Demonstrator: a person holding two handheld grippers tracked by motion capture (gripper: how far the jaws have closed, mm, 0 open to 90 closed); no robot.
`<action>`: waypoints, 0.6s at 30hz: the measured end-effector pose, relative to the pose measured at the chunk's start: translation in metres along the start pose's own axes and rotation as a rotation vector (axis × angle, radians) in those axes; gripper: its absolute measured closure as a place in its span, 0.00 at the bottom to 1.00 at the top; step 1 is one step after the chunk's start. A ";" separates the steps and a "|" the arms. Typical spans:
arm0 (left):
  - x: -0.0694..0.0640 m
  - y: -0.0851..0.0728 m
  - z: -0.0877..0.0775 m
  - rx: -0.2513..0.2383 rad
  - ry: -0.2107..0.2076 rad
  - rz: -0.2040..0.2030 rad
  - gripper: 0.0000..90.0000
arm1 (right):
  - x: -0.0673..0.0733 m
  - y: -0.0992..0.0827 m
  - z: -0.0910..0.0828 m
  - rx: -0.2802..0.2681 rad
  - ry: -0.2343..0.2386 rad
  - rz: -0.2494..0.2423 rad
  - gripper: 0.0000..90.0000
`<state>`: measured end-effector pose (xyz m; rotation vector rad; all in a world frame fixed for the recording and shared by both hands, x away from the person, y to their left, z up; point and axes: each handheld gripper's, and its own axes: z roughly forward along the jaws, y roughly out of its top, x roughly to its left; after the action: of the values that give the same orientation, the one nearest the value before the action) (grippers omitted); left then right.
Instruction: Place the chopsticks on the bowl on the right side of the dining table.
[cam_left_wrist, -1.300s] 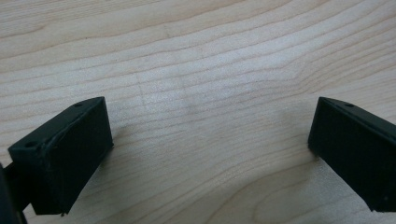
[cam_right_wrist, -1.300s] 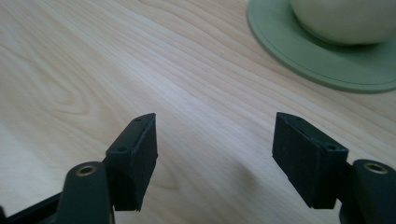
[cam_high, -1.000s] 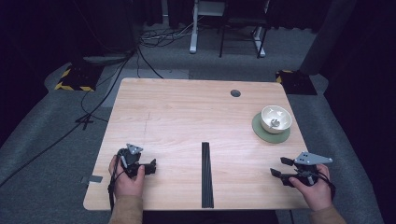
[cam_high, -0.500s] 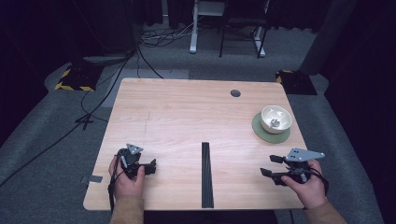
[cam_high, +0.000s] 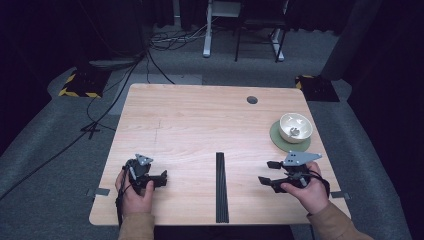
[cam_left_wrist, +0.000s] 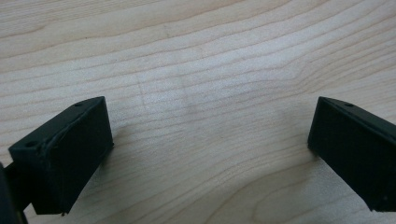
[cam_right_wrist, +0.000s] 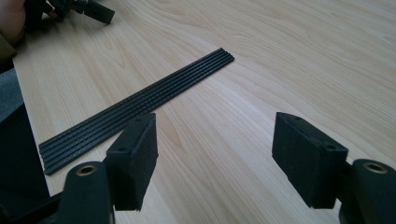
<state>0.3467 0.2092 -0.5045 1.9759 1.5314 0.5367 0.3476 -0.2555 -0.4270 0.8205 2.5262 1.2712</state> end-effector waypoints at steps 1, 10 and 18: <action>0.000 0.000 0.000 0.000 0.000 0.000 0.00 | 0.000 0.000 0.000 0.000 0.000 0.000 0.35; 0.001 0.000 0.000 -0.001 -0.006 0.002 0.00 | 0.013 0.015 0.034 0.023 0.018 -0.030 0.36; 0.001 0.001 0.001 -0.001 -0.003 0.008 0.00 | 0.028 0.020 0.062 0.040 0.026 -0.049 0.36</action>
<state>0.3482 0.2100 -0.5044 1.9815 1.5219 0.5373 0.3575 -0.1885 -0.4469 0.7493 2.5833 1.2287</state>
